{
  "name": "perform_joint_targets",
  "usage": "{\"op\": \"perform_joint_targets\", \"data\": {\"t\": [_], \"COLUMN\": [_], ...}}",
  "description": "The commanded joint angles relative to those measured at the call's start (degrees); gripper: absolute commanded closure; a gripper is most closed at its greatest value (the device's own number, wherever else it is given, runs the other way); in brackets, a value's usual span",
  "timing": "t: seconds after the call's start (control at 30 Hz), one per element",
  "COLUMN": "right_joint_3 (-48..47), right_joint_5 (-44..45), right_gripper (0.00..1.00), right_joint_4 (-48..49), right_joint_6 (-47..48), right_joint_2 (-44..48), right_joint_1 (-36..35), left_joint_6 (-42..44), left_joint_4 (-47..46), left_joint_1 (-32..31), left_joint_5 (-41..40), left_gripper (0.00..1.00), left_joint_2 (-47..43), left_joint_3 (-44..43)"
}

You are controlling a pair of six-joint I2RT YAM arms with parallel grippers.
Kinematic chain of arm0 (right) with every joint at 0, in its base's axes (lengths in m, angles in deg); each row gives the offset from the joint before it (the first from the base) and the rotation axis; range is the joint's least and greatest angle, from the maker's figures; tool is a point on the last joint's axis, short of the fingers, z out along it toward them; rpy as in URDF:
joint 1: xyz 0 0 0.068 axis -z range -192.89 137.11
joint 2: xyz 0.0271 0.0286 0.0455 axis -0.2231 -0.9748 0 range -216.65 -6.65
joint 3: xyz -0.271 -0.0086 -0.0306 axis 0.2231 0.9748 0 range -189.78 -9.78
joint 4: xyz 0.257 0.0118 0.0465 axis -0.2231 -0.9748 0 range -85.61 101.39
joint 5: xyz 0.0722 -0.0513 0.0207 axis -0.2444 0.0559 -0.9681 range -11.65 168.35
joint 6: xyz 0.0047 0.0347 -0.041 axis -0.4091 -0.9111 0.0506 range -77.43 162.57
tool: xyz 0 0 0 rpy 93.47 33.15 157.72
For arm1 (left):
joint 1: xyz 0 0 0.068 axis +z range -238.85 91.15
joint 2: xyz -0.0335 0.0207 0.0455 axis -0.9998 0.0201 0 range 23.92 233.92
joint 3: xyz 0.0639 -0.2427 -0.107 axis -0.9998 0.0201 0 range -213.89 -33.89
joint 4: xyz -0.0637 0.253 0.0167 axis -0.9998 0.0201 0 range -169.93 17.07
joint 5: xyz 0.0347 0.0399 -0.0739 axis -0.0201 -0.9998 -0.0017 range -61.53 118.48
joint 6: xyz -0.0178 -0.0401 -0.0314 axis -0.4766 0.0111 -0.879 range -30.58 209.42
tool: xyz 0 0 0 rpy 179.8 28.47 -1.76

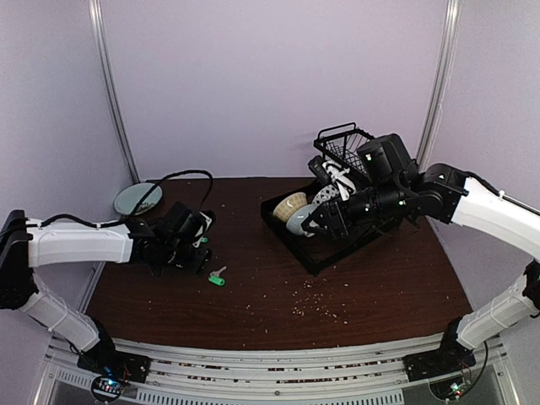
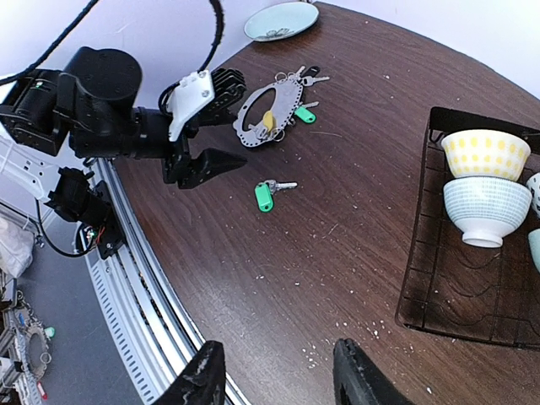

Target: Put the keys on the keyring

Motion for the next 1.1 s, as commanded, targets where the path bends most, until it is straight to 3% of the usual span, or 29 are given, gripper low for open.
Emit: {"op": "perform_joint_targets", "data": {"t": [0.0, 0.1, 0.2, 0.3, 0.5, 0.77, 0.87, 1.07], "right_joint_3": [0.56, 1.36, 1.71, 2.14, 2.69, 2.34, 2.24, 2.07], "right_joint_5": [-1.46, -1.47, -1.58, -1.61, -1.74, -2.24, -2.15, -2.23], "right_gripper": [0.54, 0.54, 0.54, 0.54, 0.54, 0.54, 0.54, 0.54], "right_joint_4": [1.22, 1.46, 1.49, 1.74, 1.88, 1.83, 1.63, 1.71], "right_joint_6": [-0.02, 0.25, 0.44, 0.54, 0.54, 0.63, 0.63, 0.43], "right_joint_2": [-0.88, -0.63, -0.69, -0.75, -0.53, -0.65, -0.57, 0.05], "right_joint_1": [0.32, 0.28, 0.49, 0.55, 0.85, 1.08, 1.07, 1.14], "left_joint_6": [-1.16, -3.41, -1.02, -1.05, 0.36, 0.73, 0.89, 0.91], "left_joint_4": [-11.12, -7.29, -6.03, -5.86, -6.33, -5.54, -5.83, -6.13], "left_joint_1": [1.92, 7.84, 8.74, 8.73, 8.42, 8.29, 8.24, 6.86], "left_joint_5": [23.83, 30.79, 35.63, 30.46, 28.8, 26.11, 26.09, 23.93], "left_gripper": [0.35, 0.47, 0.46, 0.46, 0.71, 0.85, 1.0, 1.0], "left_joint_2": [-3.82, 2.53, 6.11, 8.17, 12.38, 12.69, 12.77, 9.8], "left_joint_3": [5.75, 4.63, 2.68, 1.18, -0.93, -0.53, -0.41, 0.03]}}
